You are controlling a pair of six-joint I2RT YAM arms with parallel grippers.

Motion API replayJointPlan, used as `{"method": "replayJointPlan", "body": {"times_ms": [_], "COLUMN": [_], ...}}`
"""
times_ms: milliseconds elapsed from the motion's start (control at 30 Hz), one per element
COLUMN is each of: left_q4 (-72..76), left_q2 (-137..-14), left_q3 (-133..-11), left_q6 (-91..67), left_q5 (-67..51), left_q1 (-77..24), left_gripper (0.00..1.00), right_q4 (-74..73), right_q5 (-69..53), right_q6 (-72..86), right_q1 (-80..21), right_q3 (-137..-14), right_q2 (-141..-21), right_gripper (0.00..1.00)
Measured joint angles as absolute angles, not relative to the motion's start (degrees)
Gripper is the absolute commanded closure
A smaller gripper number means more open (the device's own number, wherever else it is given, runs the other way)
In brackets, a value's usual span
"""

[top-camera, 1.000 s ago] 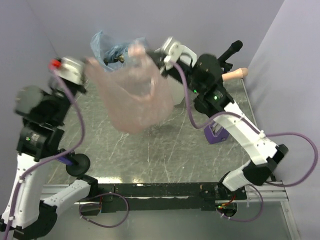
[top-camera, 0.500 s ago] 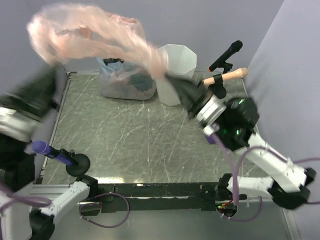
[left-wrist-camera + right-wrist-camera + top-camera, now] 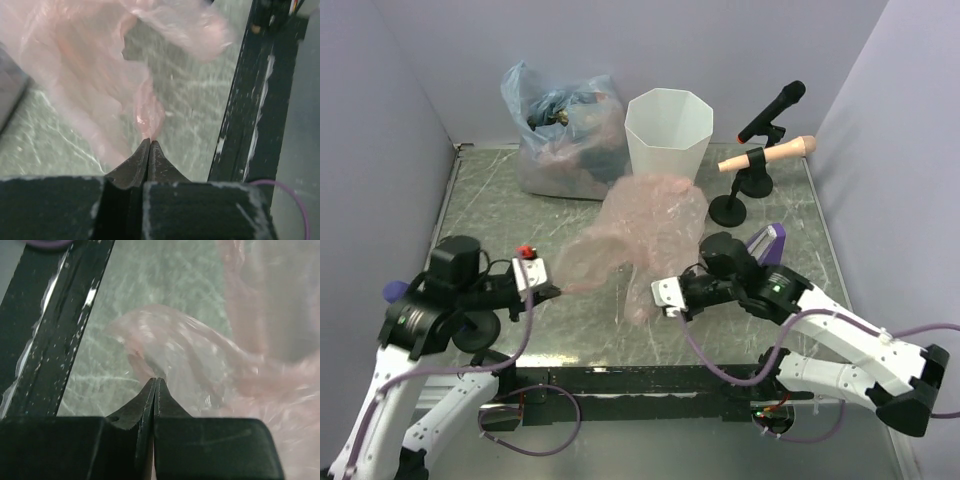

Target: Put the trash bags into the trash bin

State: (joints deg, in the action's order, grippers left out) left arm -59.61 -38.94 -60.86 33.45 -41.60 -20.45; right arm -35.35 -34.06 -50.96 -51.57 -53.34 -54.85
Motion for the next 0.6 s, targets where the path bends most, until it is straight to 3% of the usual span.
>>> {"method": "replayJointPlan", "body": {"times_ms": [267, 433, 600], "left_q4": [-52.5, -46.4, -39.8], "left_q2": [-35.2, -35.6, -35.8], "left_q3": [-63.0, -63.0, -63.2], "left_q6": [22.5, 16.9, 12.8], "left_q5": [-42.0, -40.6, -38.6], "left_q1": [-20.4, -20.2, -20.2], "left_gripper": [0.99, 0.99, 0.99], "right_q4": [-35.7, -35.7, -37.1], "right_q5": [-34.1, -33.1, -29.3], "right_q6": [-47.9, -45.8, -42.3], "right_q1": [-50.5, -50.5, -50.5], "right_q3": [-63.0, -65.0, -71.2], "right_q2": [-53.8, -54.5, -57.4], "right_gripper": [1.00, 0.78, 0.76]}}
